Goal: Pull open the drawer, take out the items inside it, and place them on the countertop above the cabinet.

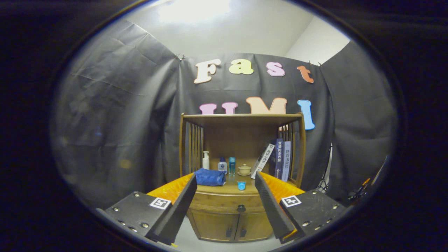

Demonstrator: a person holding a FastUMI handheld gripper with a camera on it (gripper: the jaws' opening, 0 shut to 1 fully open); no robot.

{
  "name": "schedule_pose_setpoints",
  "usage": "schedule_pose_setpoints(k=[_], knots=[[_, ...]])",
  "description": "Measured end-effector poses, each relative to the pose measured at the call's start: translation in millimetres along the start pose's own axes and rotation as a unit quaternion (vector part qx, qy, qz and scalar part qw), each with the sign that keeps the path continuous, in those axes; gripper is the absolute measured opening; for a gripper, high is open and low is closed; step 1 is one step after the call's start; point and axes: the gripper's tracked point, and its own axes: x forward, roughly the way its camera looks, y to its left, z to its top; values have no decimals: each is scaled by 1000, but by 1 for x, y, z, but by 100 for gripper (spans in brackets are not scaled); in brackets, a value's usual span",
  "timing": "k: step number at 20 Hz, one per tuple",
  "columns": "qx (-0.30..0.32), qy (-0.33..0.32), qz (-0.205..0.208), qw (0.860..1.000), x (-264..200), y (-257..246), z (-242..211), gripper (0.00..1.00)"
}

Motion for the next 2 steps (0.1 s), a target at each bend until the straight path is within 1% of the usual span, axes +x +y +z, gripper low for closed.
schedule_pose_setpoints(k=[2], knots=[[4, -1, -3, 1000, 0, -4, 1, 99]])
